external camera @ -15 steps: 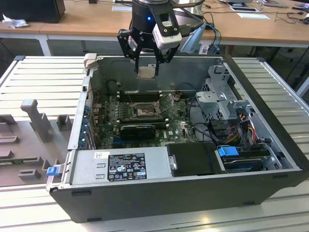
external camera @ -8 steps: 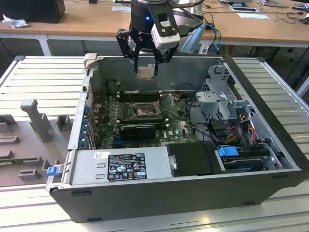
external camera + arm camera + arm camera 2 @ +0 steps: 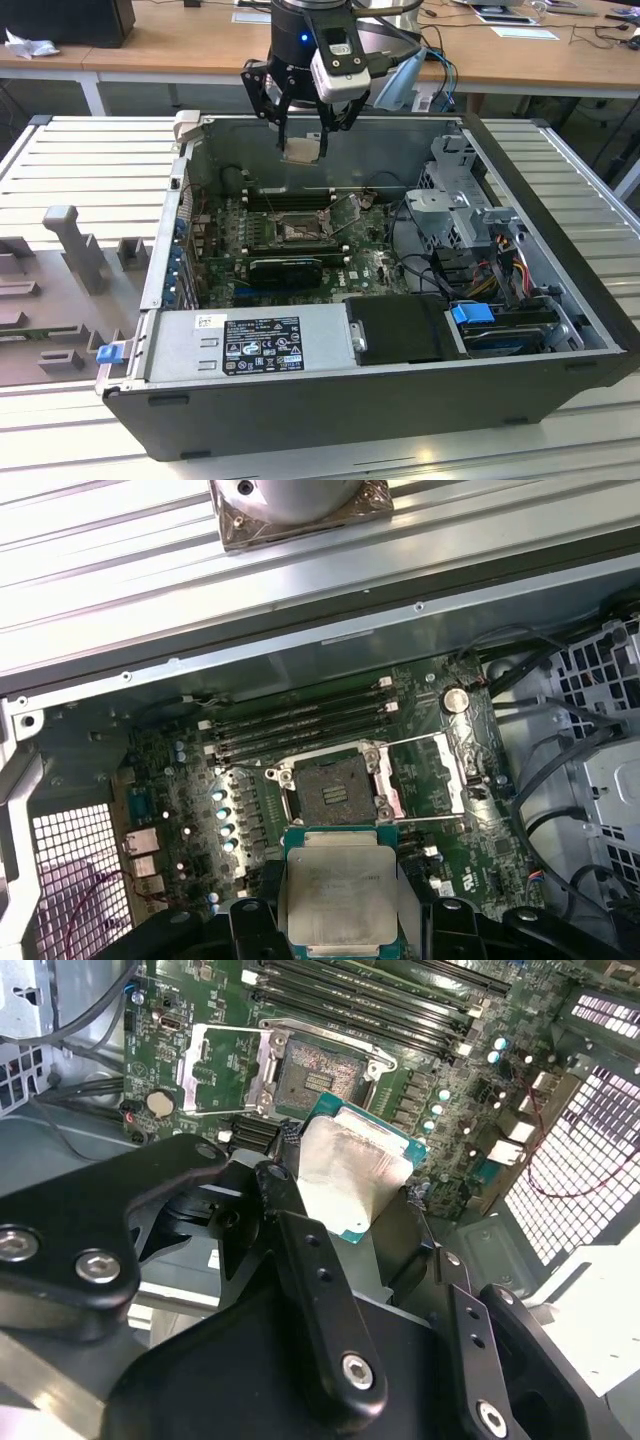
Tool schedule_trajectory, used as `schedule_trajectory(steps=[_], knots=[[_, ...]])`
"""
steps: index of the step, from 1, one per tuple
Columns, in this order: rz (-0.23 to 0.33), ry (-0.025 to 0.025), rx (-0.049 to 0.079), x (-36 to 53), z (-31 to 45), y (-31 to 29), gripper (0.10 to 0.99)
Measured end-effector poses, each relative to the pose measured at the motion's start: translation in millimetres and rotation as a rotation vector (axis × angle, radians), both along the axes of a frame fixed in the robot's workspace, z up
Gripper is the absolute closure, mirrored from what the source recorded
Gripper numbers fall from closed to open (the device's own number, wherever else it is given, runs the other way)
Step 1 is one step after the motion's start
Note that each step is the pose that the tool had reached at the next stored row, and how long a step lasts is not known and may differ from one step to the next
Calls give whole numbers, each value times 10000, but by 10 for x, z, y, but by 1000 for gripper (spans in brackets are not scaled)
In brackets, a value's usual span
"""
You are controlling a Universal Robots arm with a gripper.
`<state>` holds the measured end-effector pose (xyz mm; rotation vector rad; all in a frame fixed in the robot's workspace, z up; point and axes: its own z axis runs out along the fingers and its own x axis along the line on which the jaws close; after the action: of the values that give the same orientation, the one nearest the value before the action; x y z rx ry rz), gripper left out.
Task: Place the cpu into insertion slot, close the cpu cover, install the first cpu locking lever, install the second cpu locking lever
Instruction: 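Place the cpu into insertion slot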
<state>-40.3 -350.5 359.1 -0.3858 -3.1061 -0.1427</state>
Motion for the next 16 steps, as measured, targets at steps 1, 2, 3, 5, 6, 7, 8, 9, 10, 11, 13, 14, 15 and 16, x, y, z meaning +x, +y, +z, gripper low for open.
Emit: schedule_trajectory(steps=[1,2,3,5,6,7,8,9,10,11,13,14,15,16], knots=[[-45,0,0,0,0,0,557],[-82,0,0,0,0,0,557],[-106,0,0,0,0,0,557],[-171,0,0,0,0,0,557],[-201,0,0,0,0,0,557],[-260,0,0,0,0,0,557],[-289,0,1,0,0,0,557],[-354,0,0,0,0,0,557],[-410,0,0,0,0,0,557],[-460,0,0,0,0,0,557],[-524,0,0,0,0,0,557],[-577,0,0,0,-1,0,557],[-605,0,0,0,-1,0,557],[-630,0,0,0,-1,0,557]])
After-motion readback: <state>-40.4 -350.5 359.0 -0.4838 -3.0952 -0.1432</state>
